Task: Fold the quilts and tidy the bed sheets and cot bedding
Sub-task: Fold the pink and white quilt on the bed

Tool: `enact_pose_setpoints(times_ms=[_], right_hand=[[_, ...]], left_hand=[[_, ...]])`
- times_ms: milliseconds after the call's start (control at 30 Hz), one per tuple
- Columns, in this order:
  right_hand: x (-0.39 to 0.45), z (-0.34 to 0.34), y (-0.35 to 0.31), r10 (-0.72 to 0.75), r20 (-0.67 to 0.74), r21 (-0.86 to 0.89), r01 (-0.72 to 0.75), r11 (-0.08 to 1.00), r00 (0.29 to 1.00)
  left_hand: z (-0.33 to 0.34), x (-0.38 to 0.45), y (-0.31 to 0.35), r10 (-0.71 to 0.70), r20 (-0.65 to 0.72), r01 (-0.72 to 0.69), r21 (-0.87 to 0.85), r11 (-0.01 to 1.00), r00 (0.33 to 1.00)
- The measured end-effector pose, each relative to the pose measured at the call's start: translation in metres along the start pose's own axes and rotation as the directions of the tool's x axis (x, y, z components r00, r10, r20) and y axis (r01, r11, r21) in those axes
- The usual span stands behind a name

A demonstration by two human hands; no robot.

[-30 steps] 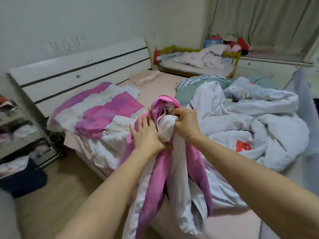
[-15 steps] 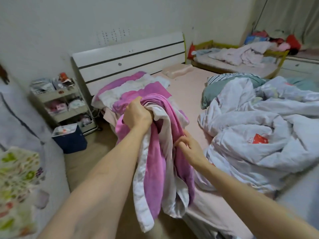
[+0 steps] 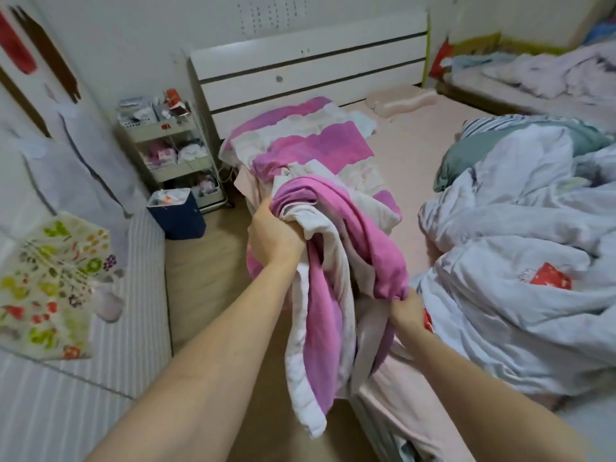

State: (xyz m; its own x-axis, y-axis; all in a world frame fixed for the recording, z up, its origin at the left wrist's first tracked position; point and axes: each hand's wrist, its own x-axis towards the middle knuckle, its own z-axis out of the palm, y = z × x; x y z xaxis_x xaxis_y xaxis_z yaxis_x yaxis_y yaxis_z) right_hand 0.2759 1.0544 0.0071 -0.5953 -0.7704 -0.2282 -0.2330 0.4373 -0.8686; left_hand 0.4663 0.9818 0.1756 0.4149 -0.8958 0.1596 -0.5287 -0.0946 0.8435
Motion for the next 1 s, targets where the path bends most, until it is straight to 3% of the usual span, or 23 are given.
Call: enact_pose_setpoints(times_ms=[67, 167, 267, 367, 467, 533, 633, 767, 800, 900, 967, 1000], right_hand=[[0.021, -0.035, -0.028, -0.085, -0.087, 0.085, 0.093, 0.992, 0.993], [0.043, -0.085, -0.072, -0.304, -0.133, -0.031, 0.303, 0.953, 0.943], [0.041, -0.102, -0.088, -0.477, 0.074, -0.239, 0.480, 0.844, 0.876], [0.034, -0.097, -0.078, -0.486, 0.240, -0.403, 0.541, 0.738, 0.841], [0.049, -0.105, -0.081, -0.566, 0.160, -0.435, 0.573, 0.695, 0.809], [0.065, -0.118, -0.086, -0.623, 0.085, -0.437, 0.591, 0.678, 0.778], [0.098, -0.142, -0.091, -0.653, 0.006, -0.499, 0.568, 0.655, 0.758], [0.142, -0.158, -0.095, -0.657, -0.031, -0.745, 0.421, 0.518, 0.754], [0.155, -0.158, -0.096, -0.631, -0.062, -0.765, 0.369, 0.527, 0.773], [0.197, -0.156, -0.091, -0.438, -0.096, -0.650, 0.277, 0.708, 0.894], [0.213, -0.154, -0.074, -0.251, 0.086, -0.509, 0.259, 0.821, 0.964], [0.215, -0.151, -0.058, -0.154, 0.209, -0.437, 0.232, 0.869, 0.966]], left_hand=[[-0.004, -0.001, -0.021, 0.004, 0.018, -0.008, 0.191, 0.982, 1.000], [-0.005, -0.013, -0.034, -0.077, 0.019, 0.066, 0.342, 0.938, 0.997], [0.006, -0.027, -0.010, -0.107, -0.026, 0.109, 0.351, 0.930, 0.994], [0.022, -0.040, 0.027, 0.131, 0.072, -0.149, 0.455, 0.878, 0.989], [0.042, -0.051, 0.042, 0.405, 0.335, -0.525, 0.526, 0.669, 0.851], [0.051, -0.056, 0.034, 0.414, 0.489, -0.640, 0.559, 0.527, 0.768], [0.076, -0.055, 0.018, 0.319, 0.650, -0.723, 0.587, 0.364, 0.689], [0.122, -0.041, 0.010, 0.262, 0.769, -0.810, 0.525, 0.260, 0.583], [0.137, -0.039, 0.010, 0.255, 0.786, -0.823, 0.506, 0.260, 0.564], [0.184, -0.044, 0.014, 0.205, 0.795, -0.810, 0.504, 0.299, 0.570], [0.217, -0.054, 0.016, 0.167, 0.801, -0.801, 0.510, 0.313, 0.575], [0.232, -0.059, 0.017, 0.154, 0.801, -0.797, 0.514, 0.318, 0.578]])
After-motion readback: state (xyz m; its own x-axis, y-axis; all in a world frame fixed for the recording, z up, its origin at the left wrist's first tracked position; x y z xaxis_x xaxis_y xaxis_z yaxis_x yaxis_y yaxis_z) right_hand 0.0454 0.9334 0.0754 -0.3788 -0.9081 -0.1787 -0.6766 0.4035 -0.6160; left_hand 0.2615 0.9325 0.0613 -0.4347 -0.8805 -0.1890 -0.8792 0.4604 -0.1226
